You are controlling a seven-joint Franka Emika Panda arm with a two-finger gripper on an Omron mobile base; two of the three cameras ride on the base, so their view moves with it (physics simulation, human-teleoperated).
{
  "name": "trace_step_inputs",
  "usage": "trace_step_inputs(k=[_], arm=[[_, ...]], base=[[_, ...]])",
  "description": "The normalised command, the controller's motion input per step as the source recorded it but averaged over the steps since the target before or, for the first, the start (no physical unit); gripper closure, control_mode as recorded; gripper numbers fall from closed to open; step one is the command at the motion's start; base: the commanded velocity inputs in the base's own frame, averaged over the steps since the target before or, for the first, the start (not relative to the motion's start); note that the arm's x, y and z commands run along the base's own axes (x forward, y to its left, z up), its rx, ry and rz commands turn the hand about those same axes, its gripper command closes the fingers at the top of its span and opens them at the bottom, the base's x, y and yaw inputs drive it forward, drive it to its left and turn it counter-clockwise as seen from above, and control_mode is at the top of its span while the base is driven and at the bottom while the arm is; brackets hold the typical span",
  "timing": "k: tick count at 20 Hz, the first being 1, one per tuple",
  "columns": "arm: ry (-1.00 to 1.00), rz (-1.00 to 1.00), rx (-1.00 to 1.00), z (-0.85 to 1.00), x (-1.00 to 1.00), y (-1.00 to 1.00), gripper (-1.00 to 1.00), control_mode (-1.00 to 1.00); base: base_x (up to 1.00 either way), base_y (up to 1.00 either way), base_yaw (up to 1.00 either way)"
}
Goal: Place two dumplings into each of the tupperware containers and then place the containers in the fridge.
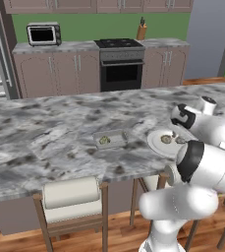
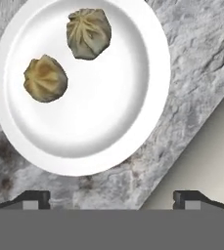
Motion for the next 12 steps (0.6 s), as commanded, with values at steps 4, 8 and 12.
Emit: trace_step_inputs(k=[4,8,12], arm=[[0.14,-0.24,0.02,-0.04,0.27,-0.87,-1.00,-1.00],[0.14,-0.18,0.00,-0.17,0.31,-0.69,-1.00,-1.00],[0.18,-0.08,0.00,-0.32,0.35,-0.32,-1.00,-1.00]], base=[[0.00,0.00,0.00],[0.00,0.00,0.00],[0.00,0.00,0.00]])
